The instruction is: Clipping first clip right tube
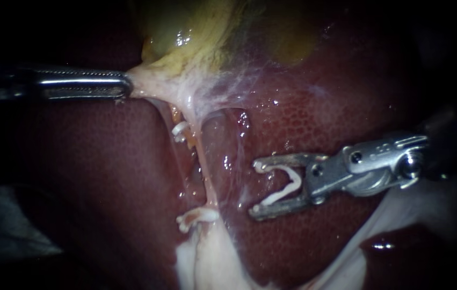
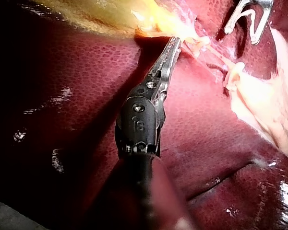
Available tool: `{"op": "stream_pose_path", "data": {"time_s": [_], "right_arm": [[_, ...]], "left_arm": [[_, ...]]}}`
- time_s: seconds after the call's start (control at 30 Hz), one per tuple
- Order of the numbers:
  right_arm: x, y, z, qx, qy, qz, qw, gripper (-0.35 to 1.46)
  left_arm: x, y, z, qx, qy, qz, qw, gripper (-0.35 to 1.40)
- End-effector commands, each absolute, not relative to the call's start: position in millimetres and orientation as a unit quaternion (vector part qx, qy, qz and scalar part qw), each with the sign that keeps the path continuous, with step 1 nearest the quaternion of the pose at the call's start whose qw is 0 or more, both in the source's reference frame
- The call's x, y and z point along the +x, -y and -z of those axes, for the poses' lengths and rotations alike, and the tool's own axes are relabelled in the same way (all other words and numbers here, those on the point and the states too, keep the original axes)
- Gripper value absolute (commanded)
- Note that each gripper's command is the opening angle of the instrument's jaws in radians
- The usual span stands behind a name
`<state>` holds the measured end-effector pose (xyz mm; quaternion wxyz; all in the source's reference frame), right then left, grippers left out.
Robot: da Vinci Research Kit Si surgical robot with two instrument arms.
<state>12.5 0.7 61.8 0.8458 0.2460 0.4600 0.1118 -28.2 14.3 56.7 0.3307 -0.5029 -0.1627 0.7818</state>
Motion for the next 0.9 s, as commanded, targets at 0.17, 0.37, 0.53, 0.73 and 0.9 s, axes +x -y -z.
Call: {"op": "stream_pose_path", "data": {"time_s": [0.17,0.37,0.53,0.73,0.9], "right_arm": [[14.5,-0.1,-64.0,0.258,-0.461,-0.121,0.840,0.50],[16.6,0.4,-65.8,0.281,-0.478,-0.143,0.820,0.50],[18.0,0.7,-66.5,0.313,-0.499,-0.166,0.791,0.50],[19.5,0.9,-67.0,0.352,-0.526,-0.190,0.750,0.50],[19.5,1.1,-66.6,0.391,-0.540,-0.192,0.720,0.50]], "left_arm": [[-28.3,-14.2,-56.7,-0.503,0.162,-0.782,0.331,-0.35],[-28.3,-14.2,-56.7,-0.503,0.162,-0.782,0.331,-0.35],[-28.4,-14.2,-56.6,-0.503,0.162,-0.782,0.331,-0.35],[-28.5,-14.2,-56.7,-0.503,0.162,-0.782,0.331,-0.35],[-28.5,-14.2,-56.7,-0.503,0.162,-0.782,0.331,-0.35]]}}
